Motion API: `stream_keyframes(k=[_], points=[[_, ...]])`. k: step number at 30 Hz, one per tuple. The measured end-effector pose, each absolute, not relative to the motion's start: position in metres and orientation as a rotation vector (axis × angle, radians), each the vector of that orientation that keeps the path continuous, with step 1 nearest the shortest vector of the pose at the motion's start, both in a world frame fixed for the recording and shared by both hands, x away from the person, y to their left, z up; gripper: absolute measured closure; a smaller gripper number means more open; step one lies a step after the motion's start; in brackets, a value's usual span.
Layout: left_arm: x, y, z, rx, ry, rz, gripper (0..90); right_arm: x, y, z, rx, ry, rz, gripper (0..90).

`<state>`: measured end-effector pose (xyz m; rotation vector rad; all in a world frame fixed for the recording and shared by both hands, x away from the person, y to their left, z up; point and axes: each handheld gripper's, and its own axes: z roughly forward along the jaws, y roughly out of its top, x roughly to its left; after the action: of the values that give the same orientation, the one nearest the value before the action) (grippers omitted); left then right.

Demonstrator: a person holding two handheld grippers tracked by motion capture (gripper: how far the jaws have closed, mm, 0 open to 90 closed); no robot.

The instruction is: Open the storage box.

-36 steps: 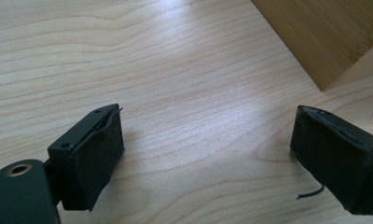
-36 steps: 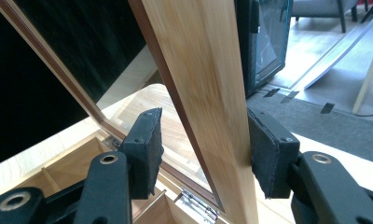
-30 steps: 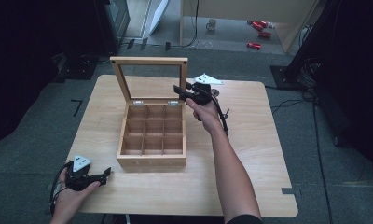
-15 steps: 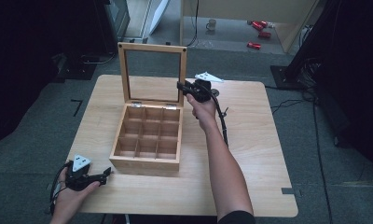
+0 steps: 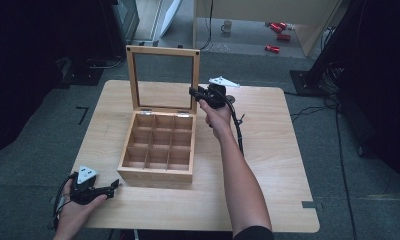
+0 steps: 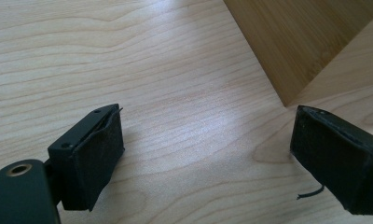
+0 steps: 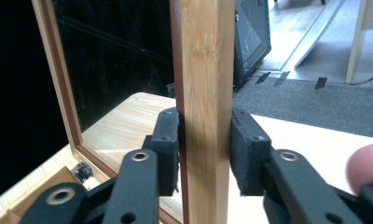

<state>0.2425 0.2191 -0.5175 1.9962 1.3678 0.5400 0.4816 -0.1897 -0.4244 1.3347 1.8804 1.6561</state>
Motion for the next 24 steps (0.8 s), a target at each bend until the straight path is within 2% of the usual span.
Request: stream_keyframes(k=[5,10,14,17,24], points=[[0.243,0.218,-0.518,2.005,1.366,0.549,9.9,0.474,-0.193,-0.416,1.341,1.857,1.663,42.7],[0.242,0.217,-0.518,2.016,1.365,0.560,9.9,0.458,-0.203,-0.409,1.380,1.843,1.641,17.3],[0.242,0.216,-0.518,2.025,1.365,0.570,9.9,0.441,-0.213,-0.409,1.371,1.857,1.586,5.7],[0.242,0.216,-0.518,2.026,1.365,0.571,9.9,0.429,-0.224,-0.411,1.367,1.867,1.561,1.4],[0.242,0.216,-0.518,2.026,1.365,0.571,9.9,0.401,-0.251,-0.419,1.427,1.862,1.521,0.0]])
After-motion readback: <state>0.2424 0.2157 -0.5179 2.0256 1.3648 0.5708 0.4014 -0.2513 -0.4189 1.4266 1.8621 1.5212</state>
